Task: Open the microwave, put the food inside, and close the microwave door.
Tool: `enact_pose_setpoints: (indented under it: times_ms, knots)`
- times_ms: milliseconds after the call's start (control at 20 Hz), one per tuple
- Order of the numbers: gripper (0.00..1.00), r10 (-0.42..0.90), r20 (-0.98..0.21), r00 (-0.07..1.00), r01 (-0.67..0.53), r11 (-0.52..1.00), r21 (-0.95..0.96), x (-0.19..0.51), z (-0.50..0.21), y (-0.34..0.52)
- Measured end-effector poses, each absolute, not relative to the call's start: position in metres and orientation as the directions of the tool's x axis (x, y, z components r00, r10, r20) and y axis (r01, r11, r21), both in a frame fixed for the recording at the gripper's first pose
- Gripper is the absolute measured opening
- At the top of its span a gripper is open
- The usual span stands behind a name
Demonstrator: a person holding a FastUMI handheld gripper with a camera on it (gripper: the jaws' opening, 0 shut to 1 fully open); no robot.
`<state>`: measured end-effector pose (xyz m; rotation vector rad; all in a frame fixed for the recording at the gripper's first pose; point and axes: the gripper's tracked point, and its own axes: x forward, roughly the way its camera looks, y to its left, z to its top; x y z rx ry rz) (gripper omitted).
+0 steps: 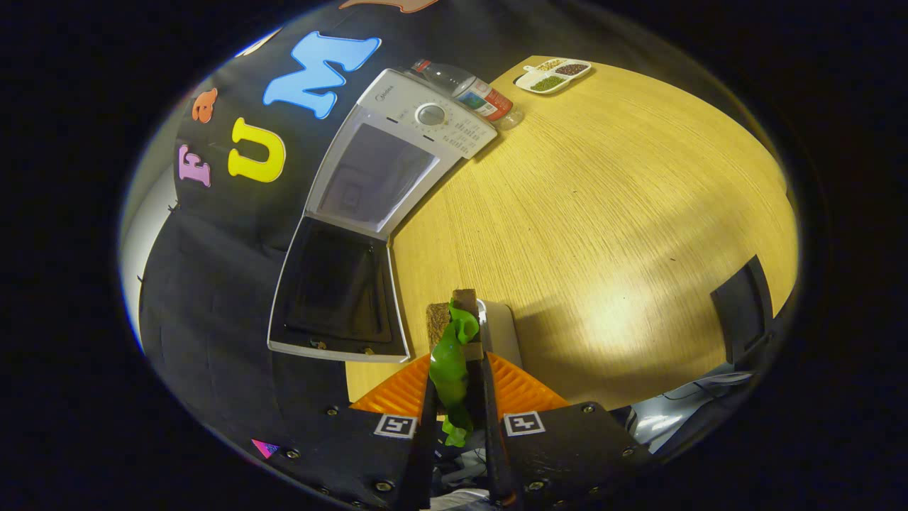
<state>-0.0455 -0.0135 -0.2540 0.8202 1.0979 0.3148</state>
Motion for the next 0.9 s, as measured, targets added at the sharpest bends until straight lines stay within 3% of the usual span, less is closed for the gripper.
enact_pose_setpoints:
  times_ms: [550,900]
  knots:
    - [0.3,0.649,-0.478,0.593,0.048,0.563,0.825,0.034,-0.183,0.044]
    - [0.3,0.62,-0.393,0.679,0.038,0.505,0.862,0.094,-0.172,0.074]
